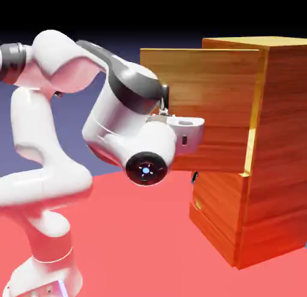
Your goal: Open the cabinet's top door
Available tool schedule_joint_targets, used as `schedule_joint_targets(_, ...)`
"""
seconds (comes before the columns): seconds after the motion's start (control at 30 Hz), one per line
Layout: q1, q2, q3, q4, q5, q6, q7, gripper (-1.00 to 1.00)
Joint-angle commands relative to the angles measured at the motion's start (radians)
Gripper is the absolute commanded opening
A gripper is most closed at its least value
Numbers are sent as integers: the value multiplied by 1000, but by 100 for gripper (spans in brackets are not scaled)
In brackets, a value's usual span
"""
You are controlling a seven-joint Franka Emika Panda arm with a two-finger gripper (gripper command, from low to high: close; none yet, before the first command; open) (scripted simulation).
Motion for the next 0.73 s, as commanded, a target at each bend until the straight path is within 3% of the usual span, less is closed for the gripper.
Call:
schedule_joint_targets(0.0, -4, 36, 4, 29, -29, -8, -18, -100)
schedule_joint_targets(0.33, -6, 399, 57, 347, -298, -74, -138, -100)
schedule_joint_targets(0.53, -219, 407, 258, 388, -309, -121, -168, -100)
schedule_joint_targets(0.63, -212, 512, 288, 476, -374, -119, -164, -100)
schedule_joint_targets(0.67, -212, 512, 288, 476, -374, -119, -164, 100)
schedule_joint_targets(0.7, -212, 512, 288, 476, -374, -119, -164, 100)
